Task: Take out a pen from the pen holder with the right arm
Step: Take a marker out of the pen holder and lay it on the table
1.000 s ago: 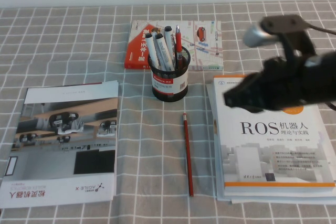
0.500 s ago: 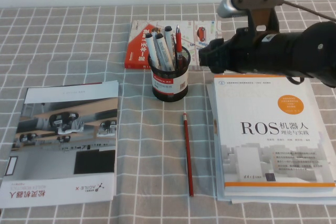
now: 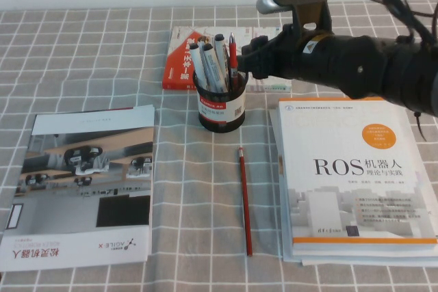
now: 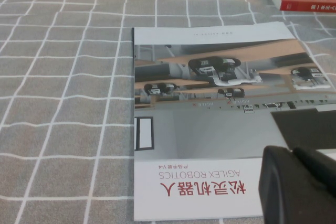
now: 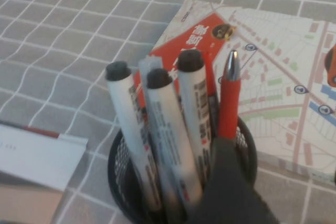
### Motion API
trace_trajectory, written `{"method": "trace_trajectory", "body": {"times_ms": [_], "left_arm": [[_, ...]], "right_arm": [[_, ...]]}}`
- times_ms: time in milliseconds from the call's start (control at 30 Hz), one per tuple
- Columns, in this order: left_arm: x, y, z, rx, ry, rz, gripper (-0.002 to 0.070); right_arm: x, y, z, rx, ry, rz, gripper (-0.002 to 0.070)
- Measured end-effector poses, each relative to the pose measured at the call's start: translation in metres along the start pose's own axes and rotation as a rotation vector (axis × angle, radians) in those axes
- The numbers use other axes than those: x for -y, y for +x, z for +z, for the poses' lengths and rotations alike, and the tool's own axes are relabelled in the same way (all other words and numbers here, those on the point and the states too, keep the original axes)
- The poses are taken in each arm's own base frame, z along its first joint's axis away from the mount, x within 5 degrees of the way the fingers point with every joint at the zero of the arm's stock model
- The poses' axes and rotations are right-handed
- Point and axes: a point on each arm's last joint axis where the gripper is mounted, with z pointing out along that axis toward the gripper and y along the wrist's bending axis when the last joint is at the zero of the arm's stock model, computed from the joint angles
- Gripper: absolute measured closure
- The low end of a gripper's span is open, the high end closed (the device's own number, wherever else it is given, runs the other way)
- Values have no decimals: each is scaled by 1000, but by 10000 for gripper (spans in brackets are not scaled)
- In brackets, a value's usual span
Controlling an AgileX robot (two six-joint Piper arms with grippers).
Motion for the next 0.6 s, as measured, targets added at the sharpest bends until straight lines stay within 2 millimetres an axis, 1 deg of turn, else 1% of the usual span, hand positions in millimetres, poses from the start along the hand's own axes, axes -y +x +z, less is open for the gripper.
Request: {"method": "trace_trajectory", "body": {"times_ms": [167,300,367,433,600], "left_arm": [[0,0,0,0,0,0,678],[0,0,0,0,0,0,678],[0,0,0,0,0,0,678],[0,0,0,0,0,0,678],[0,0,0,0,0,0,678]], "right_arm": [[2,2,8,40,10,95,312],[1,1,8,50,7,135,318],[0,2,8,24,4,144,329],[-6,6,8,-33,-10,145,350],[-35,23,4,-223,-79,127,391]]}}
